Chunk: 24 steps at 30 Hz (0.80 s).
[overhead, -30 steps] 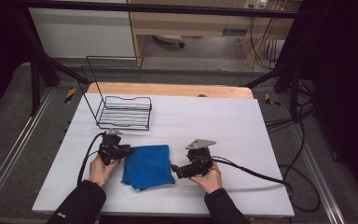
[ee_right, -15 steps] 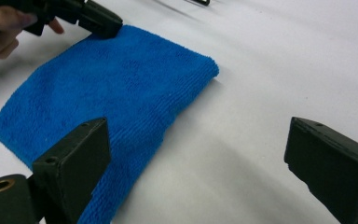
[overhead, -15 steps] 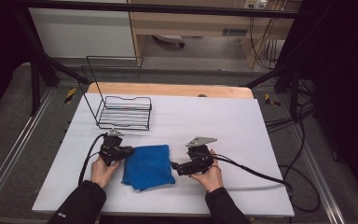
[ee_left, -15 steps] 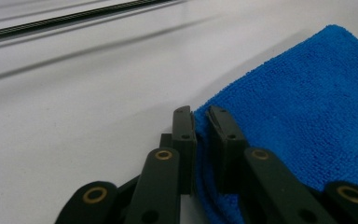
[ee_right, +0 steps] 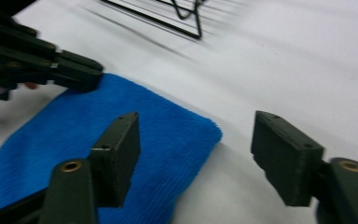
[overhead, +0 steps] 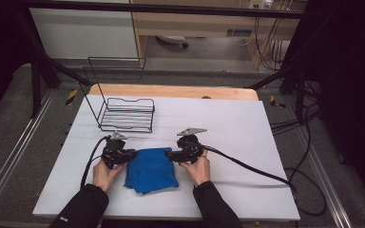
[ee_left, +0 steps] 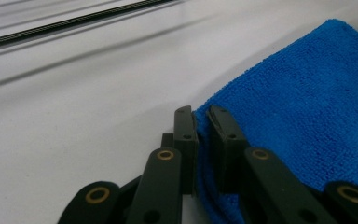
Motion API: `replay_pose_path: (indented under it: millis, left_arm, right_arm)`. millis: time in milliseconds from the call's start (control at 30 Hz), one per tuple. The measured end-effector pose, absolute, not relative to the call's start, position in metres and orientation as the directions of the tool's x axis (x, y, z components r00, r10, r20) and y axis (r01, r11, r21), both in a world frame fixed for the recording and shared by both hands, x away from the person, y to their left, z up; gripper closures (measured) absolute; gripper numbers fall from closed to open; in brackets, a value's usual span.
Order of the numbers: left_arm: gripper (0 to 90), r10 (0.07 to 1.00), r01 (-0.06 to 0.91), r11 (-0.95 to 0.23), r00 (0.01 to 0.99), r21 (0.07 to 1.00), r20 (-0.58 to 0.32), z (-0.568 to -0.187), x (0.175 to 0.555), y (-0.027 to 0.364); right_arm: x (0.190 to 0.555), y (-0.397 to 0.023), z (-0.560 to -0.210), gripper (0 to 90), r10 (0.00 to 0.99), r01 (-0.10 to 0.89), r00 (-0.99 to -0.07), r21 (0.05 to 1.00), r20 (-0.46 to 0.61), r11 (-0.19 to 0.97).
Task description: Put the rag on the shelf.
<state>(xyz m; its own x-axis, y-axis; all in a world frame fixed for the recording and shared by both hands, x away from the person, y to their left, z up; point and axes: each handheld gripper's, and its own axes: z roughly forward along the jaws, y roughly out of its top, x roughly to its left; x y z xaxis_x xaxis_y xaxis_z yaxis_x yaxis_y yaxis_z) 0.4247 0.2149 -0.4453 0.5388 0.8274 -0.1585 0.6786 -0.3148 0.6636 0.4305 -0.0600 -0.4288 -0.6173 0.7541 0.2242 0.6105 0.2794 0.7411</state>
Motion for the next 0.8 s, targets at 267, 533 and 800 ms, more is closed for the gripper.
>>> replay_pose_path:
  millis: [267,533,800]
  left_arm:
    - [81.3,0.824,0.676,-0.315,0.543,0.666,-0.162,-0.446,0.425,0.216]
    - [81.5,0.817,0.683,-0.307,0.546,0.662,-0.184,-0.446,0.427,0.218]
    - [84.0,0.815,0.690,-0.287,0.540,0.665,-0.208,-0.445,0.428,0.221]
  right_arm:
    - [0.445,-0.055,-0.449,56.4,0.770,0.670,-0.590,0.680,0.244,0.297]
    - [0.446,-0.052,-0.452,76.8,0.755,0.695,-0.582,0.667,0.302,0.268]
    - [0.448,-0.053,-0.449,85.5,0.745,0.725,-0.567,0.642,0.350,0.250]
